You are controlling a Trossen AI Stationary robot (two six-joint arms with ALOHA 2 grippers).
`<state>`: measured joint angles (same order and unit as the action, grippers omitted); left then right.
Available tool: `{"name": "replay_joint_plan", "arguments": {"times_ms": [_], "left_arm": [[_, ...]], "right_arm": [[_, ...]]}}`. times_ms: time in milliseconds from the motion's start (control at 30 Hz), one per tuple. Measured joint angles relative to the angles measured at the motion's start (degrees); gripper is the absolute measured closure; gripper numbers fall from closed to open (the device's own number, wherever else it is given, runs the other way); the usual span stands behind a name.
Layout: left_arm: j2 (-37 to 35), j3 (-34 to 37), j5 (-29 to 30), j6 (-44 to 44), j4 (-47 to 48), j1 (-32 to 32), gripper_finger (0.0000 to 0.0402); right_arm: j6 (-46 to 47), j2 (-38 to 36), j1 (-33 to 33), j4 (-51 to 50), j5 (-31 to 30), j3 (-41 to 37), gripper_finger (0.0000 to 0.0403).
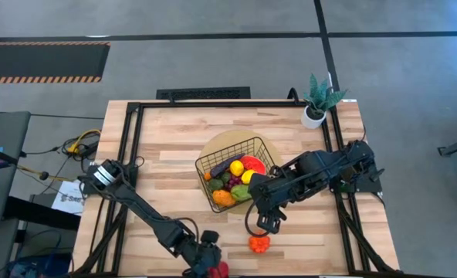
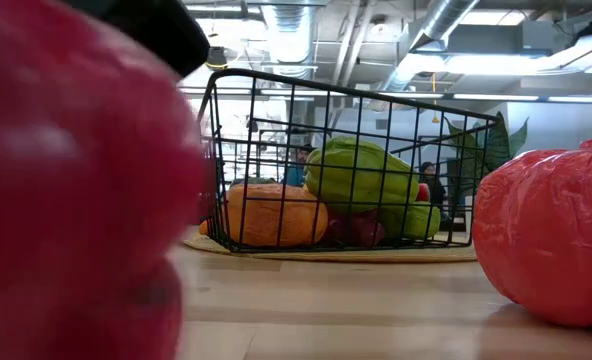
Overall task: Build produce basket
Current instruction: Put the red bell pepper into the wire basket
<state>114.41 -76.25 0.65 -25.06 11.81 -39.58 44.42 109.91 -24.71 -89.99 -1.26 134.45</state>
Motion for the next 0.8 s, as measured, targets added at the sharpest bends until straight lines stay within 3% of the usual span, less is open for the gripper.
{"name": "replay_joint_plan", "arguments": {"times_ms": [233,567,800], "left_arm": [[0.02,0.02,0.96,-2.11,0.32,1.00,0.0205],[-0.04,-0.04,-1.40,-2.32,0.55,1.71,0.0382],[-0.04,-0.04,-1.61,-3.26,0.62,2.30,0.0388]], "right_arm": [[0.00,0.00,0.00,0.00,-0.02,0.01,0.0182],[-0.82,0.00,0.00,-0.01,-0.07,0.02,0.0182],[-0.98,0.00,0.00,-0.03,-0.09,0.02,0.0182]]}}
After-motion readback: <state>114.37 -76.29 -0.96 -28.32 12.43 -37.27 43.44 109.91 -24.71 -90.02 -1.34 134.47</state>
